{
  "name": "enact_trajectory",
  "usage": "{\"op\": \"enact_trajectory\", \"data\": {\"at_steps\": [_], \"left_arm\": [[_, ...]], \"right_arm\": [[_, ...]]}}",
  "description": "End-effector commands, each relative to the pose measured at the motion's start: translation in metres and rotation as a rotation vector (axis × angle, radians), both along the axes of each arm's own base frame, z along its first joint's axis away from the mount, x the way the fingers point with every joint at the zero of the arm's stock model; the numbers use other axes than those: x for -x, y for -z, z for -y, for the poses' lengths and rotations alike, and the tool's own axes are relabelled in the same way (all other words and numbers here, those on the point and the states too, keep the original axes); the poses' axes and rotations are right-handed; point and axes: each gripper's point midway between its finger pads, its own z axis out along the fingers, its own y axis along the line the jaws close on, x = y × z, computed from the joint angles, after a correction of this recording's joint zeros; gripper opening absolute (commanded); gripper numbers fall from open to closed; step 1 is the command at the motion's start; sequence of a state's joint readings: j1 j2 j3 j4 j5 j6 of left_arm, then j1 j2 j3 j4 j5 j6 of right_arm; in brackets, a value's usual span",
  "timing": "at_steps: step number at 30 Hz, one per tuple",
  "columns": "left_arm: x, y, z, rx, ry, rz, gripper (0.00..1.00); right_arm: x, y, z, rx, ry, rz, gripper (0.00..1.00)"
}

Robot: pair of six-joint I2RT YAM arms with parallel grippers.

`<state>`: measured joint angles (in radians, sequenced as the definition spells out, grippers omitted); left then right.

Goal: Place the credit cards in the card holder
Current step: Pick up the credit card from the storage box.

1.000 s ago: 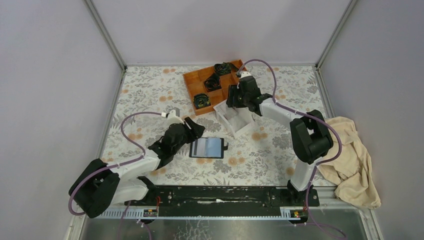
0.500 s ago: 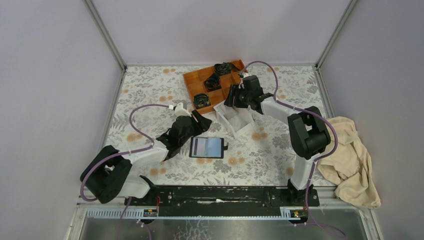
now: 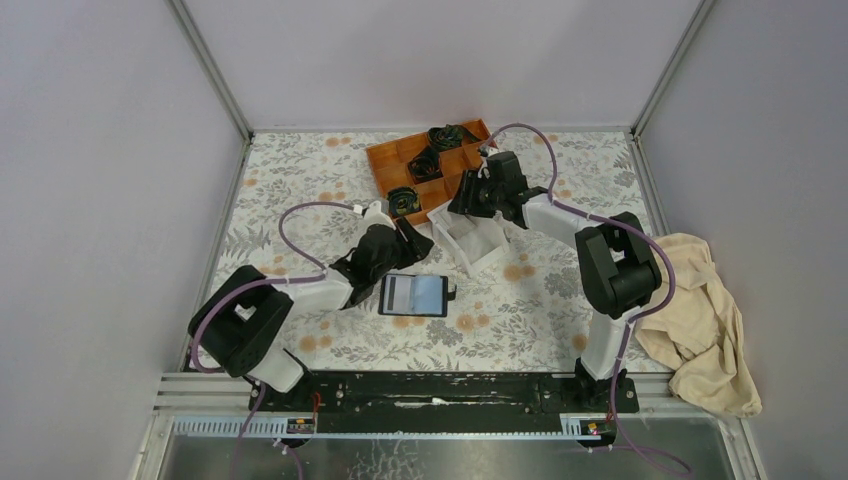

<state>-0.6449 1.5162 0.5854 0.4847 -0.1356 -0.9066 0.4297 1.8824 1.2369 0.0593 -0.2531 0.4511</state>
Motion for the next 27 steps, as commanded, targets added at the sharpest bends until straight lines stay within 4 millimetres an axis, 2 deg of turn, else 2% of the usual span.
{"op": "enact_trajectory", "data": {"at_steps": [1,7,20,27], "left_arm": [[-0.018,-0.028,0.016,0.067,0.024,0.074,0.59],[-0.019,-0.021,0.020,0.060,0.031,0.056,0.58],[-0.023,-0.008,0.027,0.051,0.048,0.028,0.56],[-0.024,-0.007,0.028,0.055,0.051,0.026,0.55]], "right_arm": [[-0.002,-0.027,-0.005,-0.060,-0.012,0.048,0.53],[0.002,-0.038,-0.006,-0.082,-0.017,0.057,0.48],[0.009,-0.047,-0.008,-0.109,-0.028,0.058,0.47],[0.010,-0.046,-0.004,-0.089,-0.019,0.056,0.36]]}}
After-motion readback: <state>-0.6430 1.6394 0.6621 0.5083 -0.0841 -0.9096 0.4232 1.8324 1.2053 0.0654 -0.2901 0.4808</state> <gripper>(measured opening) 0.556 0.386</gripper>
